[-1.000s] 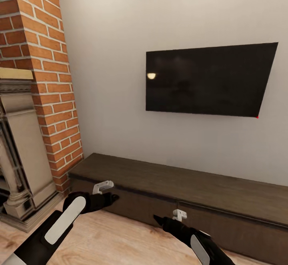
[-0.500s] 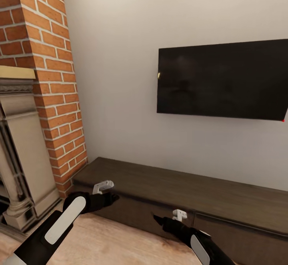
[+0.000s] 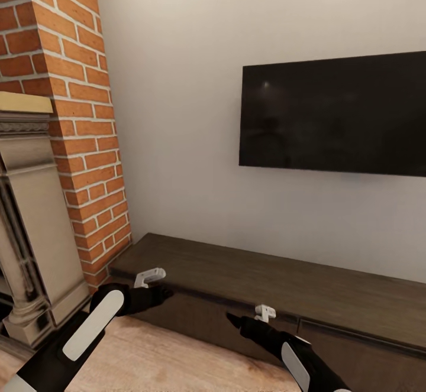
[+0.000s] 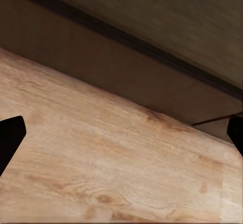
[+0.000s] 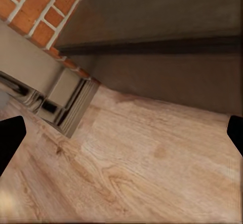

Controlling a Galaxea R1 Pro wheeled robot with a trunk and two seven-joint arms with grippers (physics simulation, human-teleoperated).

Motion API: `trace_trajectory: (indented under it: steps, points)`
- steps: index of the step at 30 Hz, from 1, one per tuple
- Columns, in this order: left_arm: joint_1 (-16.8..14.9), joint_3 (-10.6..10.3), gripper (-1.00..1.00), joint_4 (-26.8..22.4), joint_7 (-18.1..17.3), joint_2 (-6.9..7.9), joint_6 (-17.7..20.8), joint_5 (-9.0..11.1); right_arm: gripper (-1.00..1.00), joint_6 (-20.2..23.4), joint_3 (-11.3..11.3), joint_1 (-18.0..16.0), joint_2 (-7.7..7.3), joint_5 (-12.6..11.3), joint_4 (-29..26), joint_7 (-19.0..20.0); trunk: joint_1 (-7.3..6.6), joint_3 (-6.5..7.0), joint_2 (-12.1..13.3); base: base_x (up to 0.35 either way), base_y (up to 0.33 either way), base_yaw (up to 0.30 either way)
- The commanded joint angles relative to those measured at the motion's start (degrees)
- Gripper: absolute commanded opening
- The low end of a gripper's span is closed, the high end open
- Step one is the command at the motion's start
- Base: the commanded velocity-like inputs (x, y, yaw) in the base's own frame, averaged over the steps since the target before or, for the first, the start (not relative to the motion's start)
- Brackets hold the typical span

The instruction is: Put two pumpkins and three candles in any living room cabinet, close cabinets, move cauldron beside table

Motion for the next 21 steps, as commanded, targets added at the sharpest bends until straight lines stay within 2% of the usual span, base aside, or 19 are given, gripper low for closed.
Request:
trace_trajectory:
  steps: [1, 3, 8, 14, 21]
  points:
    - [-0.06, 0.02, 1.00, -0.07, 0.57, 0.06, 0.28, 0.61, 1.00, 0.42, 0.09, -0.01, -0.02, -0.60, 0.06, 0.00, 0.22, -0.25, -0.45, 0.000, 0.000, 0.000]
    - [-0.06, 0.15, 1.00, -0.08, 0.55, 0.03, 0.93, 0.62, 1.00, 0.41, 0.10, 0.01, -0.03, -0.61, 0.17, 0.00, 0.66, -0.61, -1.25, 0.000, 0.000, 0.000]
    - [-0.06, 0.28, 1.00, -0.08, 0.53, 0.08, 2.45, 0.59, 1.00, 0.33, 0.03, 0.03, -0.03, -0.70, 0.26, 0.17, 0.66, -0.61, -1.25, 0.000, 0.000, 0.000]
    - [-0.06, 0.37, 1.00, -0.08, 0.42, 0.18, 2.49, 0.55, 1.00, 0.46, -0.05, 0.06, -0.03, -1.36, 0.32, 0.18, 0.66, -0.61, -1.25, 0.000, 0.003, 0.000]
    - [-0.06, 0.50, 1.00, -0.08, 0.37, 0.34, 2.55, 0.61, 1.00, 0.48, -0.07, 0.07, -0.05, -1.45, 0.33, 0.23, 0.66, -0.61, -1.25, 0.000, 0.111, 0.000]
